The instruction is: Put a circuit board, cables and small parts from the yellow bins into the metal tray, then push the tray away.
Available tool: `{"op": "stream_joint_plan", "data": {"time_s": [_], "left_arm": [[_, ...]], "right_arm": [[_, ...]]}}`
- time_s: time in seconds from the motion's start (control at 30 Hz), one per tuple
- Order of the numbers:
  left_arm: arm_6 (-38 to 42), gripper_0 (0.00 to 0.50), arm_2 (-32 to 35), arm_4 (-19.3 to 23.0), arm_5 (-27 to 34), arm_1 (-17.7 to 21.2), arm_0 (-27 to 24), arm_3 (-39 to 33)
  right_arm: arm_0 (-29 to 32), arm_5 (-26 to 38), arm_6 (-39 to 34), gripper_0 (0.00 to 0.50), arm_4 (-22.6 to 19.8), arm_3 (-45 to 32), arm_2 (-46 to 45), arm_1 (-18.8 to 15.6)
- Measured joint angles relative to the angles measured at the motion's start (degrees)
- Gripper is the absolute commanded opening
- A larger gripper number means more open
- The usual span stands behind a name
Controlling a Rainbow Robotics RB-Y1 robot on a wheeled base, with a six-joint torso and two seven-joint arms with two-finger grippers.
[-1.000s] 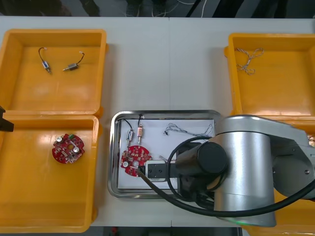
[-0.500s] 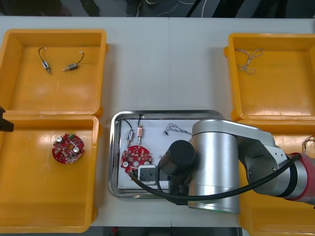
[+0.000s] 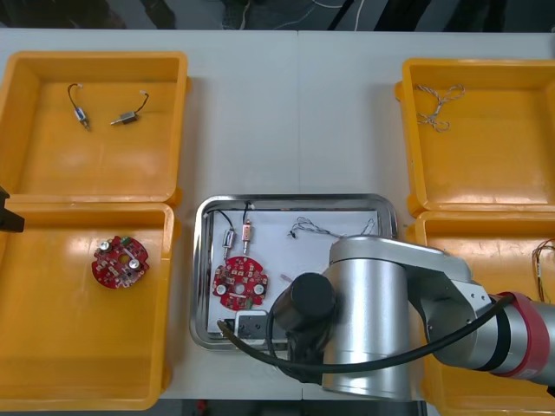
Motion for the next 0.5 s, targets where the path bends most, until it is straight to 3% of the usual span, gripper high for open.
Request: {"op": "stream_joint_plan", "data": {"time_s": [0.5], "left_arm": [[0.0,0.500,0.0,0.0,0.0,0.0,0.0,0.0]], "right_arm": [[0.4,-3.3,-1.6,0.500,3.1,4.6,5.4,1.3]]}}
